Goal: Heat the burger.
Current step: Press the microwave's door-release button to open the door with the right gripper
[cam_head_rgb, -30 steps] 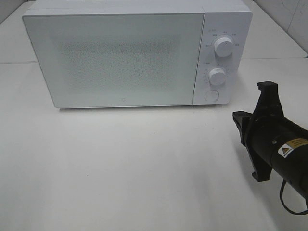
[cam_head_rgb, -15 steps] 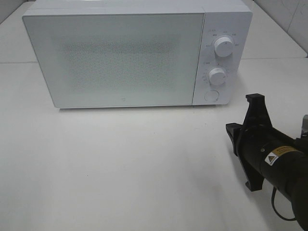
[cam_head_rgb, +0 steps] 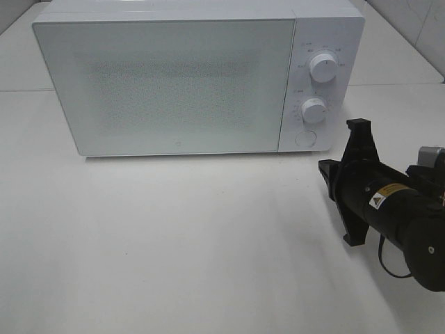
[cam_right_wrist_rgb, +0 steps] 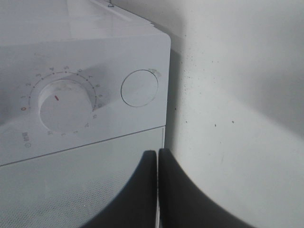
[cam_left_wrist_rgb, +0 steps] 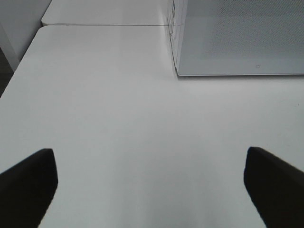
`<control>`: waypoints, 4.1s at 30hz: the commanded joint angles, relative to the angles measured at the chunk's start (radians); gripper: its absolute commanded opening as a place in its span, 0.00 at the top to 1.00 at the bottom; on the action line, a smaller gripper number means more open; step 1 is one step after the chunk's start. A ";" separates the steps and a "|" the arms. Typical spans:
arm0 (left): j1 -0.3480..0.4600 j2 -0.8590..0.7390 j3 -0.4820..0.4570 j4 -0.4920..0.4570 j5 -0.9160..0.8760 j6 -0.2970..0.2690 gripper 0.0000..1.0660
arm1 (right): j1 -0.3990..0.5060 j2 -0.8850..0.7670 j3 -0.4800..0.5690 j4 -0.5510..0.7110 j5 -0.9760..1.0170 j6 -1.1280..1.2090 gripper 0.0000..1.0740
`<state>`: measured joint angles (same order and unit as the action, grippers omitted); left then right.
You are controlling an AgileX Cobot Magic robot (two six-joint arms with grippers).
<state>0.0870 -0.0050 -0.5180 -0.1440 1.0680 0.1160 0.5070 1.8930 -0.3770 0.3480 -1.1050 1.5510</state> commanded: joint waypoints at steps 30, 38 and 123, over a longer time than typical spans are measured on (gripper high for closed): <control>0.001 -0.021 0.002 0.004 0.002 -0.004 0.06 | -0.132 0.188 -0.314 -0.132 0.157 0.004 1.00; 0.001 -0.014 0.002 0.004 0.002 -0.004 0.06 | -0.143 0.216 -0.350 -0.056 0.132 -0.046 1.00; 0.001 -0.014 0.002 0.004 0.002 -0.004 0.06 | -0.140 0.123 -0.312 -0.332 0.085 0.064 1.00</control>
<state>0.0870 -0.0050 -0.5180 -0.1440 1.0680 0.1160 0.3660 2.0440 -0.7010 0.0550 -1.0080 1.6120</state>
